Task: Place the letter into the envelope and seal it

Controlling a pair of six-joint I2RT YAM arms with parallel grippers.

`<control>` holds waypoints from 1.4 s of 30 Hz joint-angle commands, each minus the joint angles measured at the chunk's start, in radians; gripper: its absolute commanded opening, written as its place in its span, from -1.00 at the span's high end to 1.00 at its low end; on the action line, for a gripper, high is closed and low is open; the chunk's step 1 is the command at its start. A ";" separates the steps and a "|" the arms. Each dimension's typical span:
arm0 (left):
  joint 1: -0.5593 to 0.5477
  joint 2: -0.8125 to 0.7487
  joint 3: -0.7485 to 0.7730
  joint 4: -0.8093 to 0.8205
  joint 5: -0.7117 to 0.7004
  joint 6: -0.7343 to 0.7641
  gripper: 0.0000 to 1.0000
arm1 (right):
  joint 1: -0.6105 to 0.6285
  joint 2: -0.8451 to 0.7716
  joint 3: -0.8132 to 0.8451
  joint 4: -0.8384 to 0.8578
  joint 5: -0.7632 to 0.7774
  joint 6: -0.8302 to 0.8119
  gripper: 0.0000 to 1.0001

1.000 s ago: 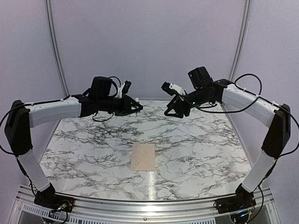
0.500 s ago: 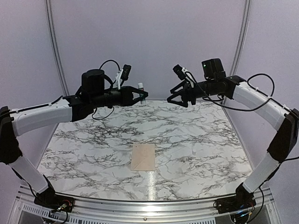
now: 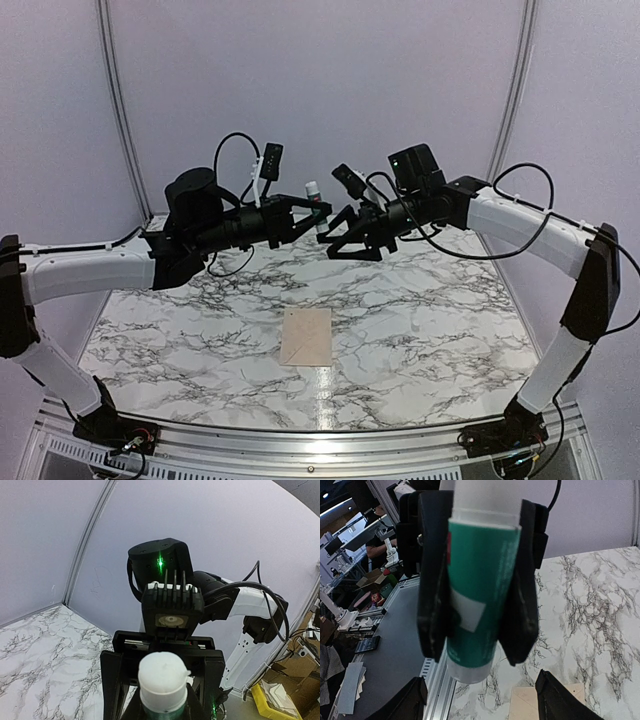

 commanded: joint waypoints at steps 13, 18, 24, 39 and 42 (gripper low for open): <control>0.001 0.004 -0.006 0.103 0.004 -0.039 1.00 | 0.006 0.021 0.070 0.107 -0.090 0.128 -0.32; 0.002 0.010 -0.006 0.104 0.000 -0.036 1.00 | 0.007 0.026 0.074 0.113 -0.099 0.138 -0.19; 0.003 0.029 0.001 0.103 0.000 -0.037 1.00 | 0.007 0.028 0.070 0.126 -0.120 0.154 -0.05; 0.004 0.031 -0.003 0.105 -0.012 -0.024 1.00 | 0.006 0.046 0.067 0.153 -0.140 0.199 0.72; 0.004 0.037 -0.005 0.103 -0.019 -0.020 1.00 | 0.004 0.047 0.073 0.148 -0.118 0.202 0.86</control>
